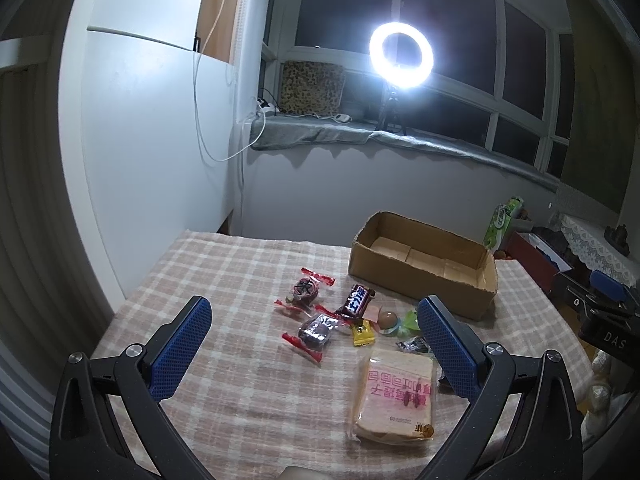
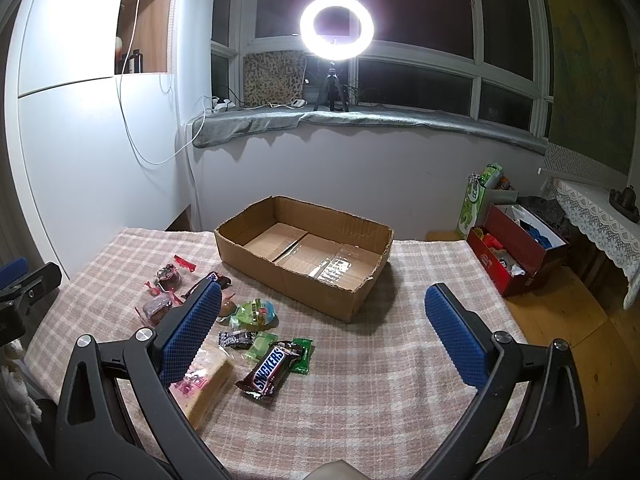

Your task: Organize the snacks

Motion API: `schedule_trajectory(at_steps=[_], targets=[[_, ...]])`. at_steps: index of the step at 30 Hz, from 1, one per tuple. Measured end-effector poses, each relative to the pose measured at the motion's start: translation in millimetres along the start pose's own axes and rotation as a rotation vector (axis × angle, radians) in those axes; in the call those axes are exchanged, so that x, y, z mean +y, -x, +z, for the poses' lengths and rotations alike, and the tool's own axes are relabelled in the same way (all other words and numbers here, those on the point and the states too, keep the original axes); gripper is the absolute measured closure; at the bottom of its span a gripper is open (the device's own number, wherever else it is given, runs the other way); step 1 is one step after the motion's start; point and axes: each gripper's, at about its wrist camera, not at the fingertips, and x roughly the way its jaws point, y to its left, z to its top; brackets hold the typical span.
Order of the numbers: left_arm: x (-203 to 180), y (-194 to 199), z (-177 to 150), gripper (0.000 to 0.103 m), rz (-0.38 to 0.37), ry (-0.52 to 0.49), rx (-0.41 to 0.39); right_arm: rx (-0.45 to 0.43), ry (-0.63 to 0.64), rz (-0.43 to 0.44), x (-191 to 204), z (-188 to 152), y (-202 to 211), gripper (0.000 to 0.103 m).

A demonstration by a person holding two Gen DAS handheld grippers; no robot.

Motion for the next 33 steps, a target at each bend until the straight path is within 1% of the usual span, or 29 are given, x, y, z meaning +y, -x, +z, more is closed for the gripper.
schedule_trajectory(at_steps=[18,20,22,26,28,30,32,33], targets=[[-2.3,-1.5,-1.9,0.001,-0.008,-0.005,0.008,0.006,0.002,0.001,0.6,-2.2,-1.2,0.000],[-2.1,-2.8,-3.3,0.001,-0.013,-0.003,0.014,0.014,0.000,0.006,0.2,-8.8,-5.3,0.000],[-0.2,-6.6,-5.5,0.001,-0.031,0.009,0.032,0.037,-0.015,0.033,-1.6,-13.5,-10.6,0.000],[6.9,-16.9,-11.6,0.001,-0.076,0.053,0.080,0.096,-0.073,0.124,-6.9,-21.6,-23.4,0.000],[11.3,-23.1,-16.5,0.002,-0.104,0.082,0.110,0.119,-0.094,0.155,-7.6,-25.6,-29.7,0.000],[15.1,-28.0,-20.9,0.004,-0.129,0.108,0.133,0.148,-0.108,0.184,-7.0,-30.3,-35.8,0.000],[17.7,-34.5,-25.6,0.011,-0.155,0.130,0.164,0.182,-0.121,0.227,-5.0,-35.4,-42.5,0.000],[18.8,-38.0,-28.8,0.012,-0.171,0.141,0.179,0.204,-0.130,0.252,-4.0,-39.3,-46.3,0.000]])
